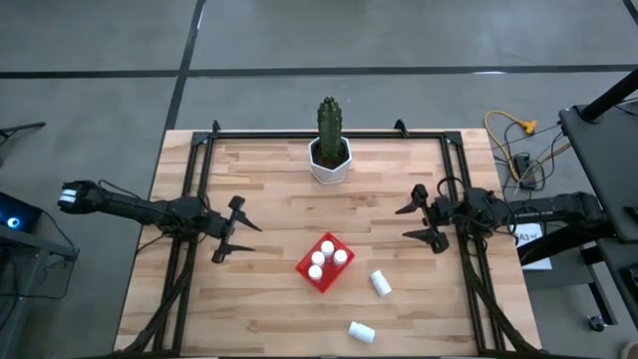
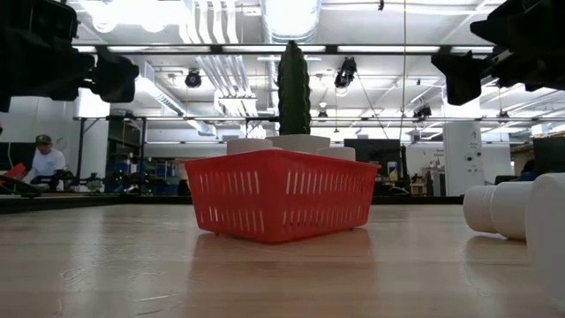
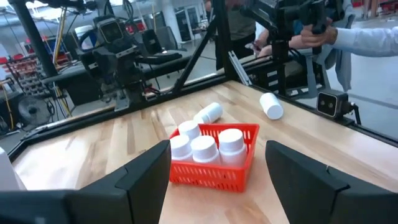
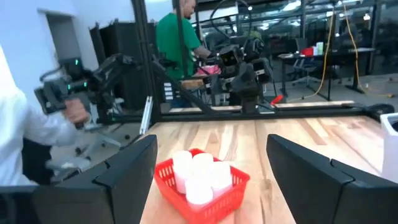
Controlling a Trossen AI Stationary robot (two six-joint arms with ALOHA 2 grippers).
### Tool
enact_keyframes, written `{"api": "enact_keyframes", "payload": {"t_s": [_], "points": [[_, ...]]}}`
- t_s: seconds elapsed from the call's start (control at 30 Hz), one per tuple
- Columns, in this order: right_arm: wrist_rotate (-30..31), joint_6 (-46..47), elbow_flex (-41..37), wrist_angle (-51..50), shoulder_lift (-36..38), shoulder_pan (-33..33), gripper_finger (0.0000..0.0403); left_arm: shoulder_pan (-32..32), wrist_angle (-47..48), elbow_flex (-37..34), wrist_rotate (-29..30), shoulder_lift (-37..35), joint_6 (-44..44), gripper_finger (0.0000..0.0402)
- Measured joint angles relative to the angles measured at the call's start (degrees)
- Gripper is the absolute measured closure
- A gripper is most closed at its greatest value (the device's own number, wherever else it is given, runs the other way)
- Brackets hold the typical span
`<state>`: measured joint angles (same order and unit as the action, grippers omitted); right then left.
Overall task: Pick and place pill bottles into a basket
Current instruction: Put the white pill bottle into the red bin
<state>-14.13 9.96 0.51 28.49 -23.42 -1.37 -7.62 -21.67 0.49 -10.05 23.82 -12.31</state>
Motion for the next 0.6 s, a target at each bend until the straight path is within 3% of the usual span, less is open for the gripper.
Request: {"api": "enact_keyframes", "payload": {"t_s": [0.37,0.6], "points": [[5.2,3.8,0.0,1.7,-7.1,0.0,0.0112,0.0,0.1,0.0,1.6,0.3,0.1,0.0158],[5.2,10.3,0.0,17.4,-11.5,0.0,0.0103,0.0,0.0,-0.1,2.0,0.1,0.1,0.0158]]}}
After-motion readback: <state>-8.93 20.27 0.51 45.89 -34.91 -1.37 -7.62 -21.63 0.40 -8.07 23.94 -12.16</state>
